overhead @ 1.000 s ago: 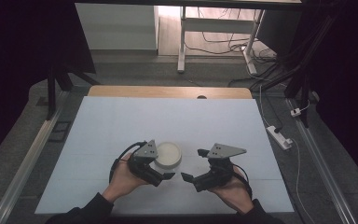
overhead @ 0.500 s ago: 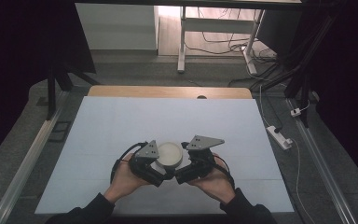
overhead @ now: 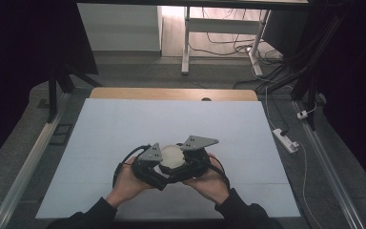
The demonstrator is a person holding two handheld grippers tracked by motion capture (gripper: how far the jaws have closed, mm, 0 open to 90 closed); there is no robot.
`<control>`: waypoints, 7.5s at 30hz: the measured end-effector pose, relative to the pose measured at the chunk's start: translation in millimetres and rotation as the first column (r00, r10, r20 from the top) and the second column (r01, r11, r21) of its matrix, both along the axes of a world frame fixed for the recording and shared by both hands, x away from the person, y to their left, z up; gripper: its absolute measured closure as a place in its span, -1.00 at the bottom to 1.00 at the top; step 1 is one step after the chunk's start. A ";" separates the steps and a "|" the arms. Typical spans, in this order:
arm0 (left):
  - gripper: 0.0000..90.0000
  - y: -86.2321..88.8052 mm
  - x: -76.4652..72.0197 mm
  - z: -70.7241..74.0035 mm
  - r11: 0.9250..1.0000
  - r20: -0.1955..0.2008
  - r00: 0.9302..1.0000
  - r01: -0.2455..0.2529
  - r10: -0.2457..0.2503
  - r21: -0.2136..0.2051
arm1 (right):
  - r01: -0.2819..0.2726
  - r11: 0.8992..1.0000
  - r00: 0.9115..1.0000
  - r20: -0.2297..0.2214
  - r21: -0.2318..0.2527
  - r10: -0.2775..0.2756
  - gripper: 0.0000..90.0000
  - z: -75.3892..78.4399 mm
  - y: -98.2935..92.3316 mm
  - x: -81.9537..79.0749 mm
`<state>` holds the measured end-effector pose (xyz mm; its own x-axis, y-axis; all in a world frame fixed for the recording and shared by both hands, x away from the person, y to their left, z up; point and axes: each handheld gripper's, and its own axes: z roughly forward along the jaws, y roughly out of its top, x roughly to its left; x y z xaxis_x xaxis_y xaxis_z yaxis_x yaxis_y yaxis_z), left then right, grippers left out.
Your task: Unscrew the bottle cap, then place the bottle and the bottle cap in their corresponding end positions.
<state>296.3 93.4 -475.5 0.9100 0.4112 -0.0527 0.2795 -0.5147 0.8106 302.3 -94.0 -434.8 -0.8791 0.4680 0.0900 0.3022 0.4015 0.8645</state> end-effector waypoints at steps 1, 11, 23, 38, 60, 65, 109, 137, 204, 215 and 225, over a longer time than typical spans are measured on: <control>-0.83 -0.1 0.3 -0.4 1.000 -0.004 1.000 0.002 -0.002 -0.002 | -0.001 1.000 1.000 0.004 -0.004 0.001 -0.85 0.0 -0.3 -0.1; -0.82 -0.6 2.4 -1.2 0.997 -0.016 0.997 0.080 -0.080 -0.005 | -0.156 0.988 0.988 -0.007 -0.009 0.156 -0.85 0.6 -9.0 10.3; -0.83 -3.5 1.8 -4.0 0.989 -0.018 0.989 0.146 -0.146 0.020 | -0.406 0.914 0.914 -0.015 0.013 0.407 -0.85 -5.5 -18.5 26.7; -0.83 2.7 3.3 -0.6 0.999 -0.009 0.999 0.034 -0.034 -0.006 | -0.119 0.993 0.993 0.025 -0.026 0.119 -1.00 2.9 -7.6 6.5; -0.82 -2.9 2.7 -2.4 0.999 -0.014 1.000 0.028 -0.027 0.016 | -0.090 0.996 0.996 0.028 -0.007 0.090 -0.85 -6.9 -6.6 6.5; -0.82 -4.2 3.7 -3.4 0.998 -0.022 0.998 0.053 -0.053 0.016 | -0.190 0.982 0.982 0.014 -0.007 0.190 -0.85 -7.3 -12.0 15.4; -0.82 0.7 4.8 -2.0 1.000 -0.024 0.999 0.027 -0.027 -0.016 | -0.084 0.996 0.996 0.039 0.040 0.083 -0.84 -1.7 -9.6 7.2; -0.82 2.2 7.8 -3.3 0.996 -0.036 0.996 0.087 -0.087 -0.010 | -0.242 0.966 0.970 0.028 0.091 0.241 -0.83 9.9 -27.9 15.4; -0.82 24.2 59.4 0.3 0.996 -0.003 0.996 -0.085 0.085 -0.034 | -0.218 0.971 0.975 0.062 0.101 0.212 -0.84 -2.8 -45.1 -20.1; -0.82 19.0 73.9 -5.2 0.994 -0.002 0.995 -0.102 0.102 -0.027 | -0.206 0.976 0.977 0.076 0.076 0.200 -0.84 -17.0 -48.6 -20.1; -0.82 10.1 86.5 -10.7 0.994 -0.010 0.995 -0.103 0.103 -0.021 | -0.198 0.979 0.978 0.073 0.047 0.194 -0.84 -34.5 -41.9 -13.7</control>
